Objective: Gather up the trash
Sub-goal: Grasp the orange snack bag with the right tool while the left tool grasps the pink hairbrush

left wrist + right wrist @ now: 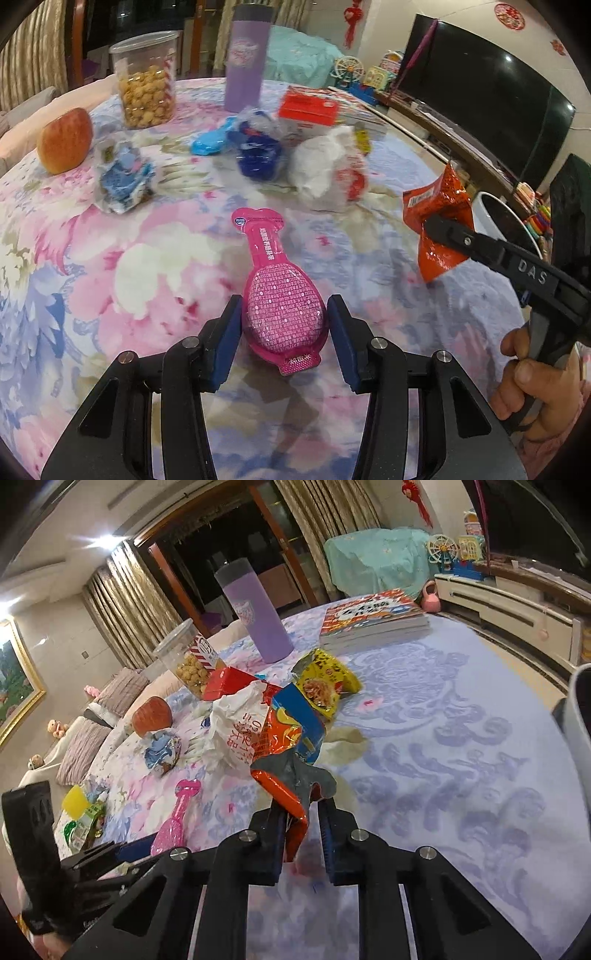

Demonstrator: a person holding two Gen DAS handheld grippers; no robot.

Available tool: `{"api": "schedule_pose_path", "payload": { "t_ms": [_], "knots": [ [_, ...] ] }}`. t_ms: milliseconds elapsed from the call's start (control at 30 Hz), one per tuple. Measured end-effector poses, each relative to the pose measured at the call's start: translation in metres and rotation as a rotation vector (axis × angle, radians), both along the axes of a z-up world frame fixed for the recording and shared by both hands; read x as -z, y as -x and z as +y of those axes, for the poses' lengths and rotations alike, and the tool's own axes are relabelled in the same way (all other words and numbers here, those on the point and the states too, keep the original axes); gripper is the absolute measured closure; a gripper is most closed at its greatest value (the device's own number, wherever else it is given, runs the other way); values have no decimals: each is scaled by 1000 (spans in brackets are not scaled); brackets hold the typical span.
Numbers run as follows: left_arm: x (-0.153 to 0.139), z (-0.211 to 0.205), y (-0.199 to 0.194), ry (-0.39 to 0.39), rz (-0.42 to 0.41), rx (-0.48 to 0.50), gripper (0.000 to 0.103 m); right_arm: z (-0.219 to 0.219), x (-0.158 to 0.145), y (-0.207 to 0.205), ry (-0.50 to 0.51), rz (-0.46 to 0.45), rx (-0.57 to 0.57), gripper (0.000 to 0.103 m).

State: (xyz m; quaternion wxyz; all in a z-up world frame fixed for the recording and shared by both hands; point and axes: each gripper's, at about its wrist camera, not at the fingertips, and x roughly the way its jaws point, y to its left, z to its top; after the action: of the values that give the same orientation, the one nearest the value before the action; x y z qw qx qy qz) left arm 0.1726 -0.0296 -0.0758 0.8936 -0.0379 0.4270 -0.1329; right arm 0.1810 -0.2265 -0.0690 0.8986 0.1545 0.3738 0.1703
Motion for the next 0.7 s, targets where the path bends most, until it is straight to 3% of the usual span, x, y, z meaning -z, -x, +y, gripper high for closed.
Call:
{"api": "schedule_pose_path", "payload": {
  "t_ms": [700],
  "knots": [
    [-25,-120,23,15,-41,245,58,-110,-16,80,-26,-30,177,87]
  ]
}}
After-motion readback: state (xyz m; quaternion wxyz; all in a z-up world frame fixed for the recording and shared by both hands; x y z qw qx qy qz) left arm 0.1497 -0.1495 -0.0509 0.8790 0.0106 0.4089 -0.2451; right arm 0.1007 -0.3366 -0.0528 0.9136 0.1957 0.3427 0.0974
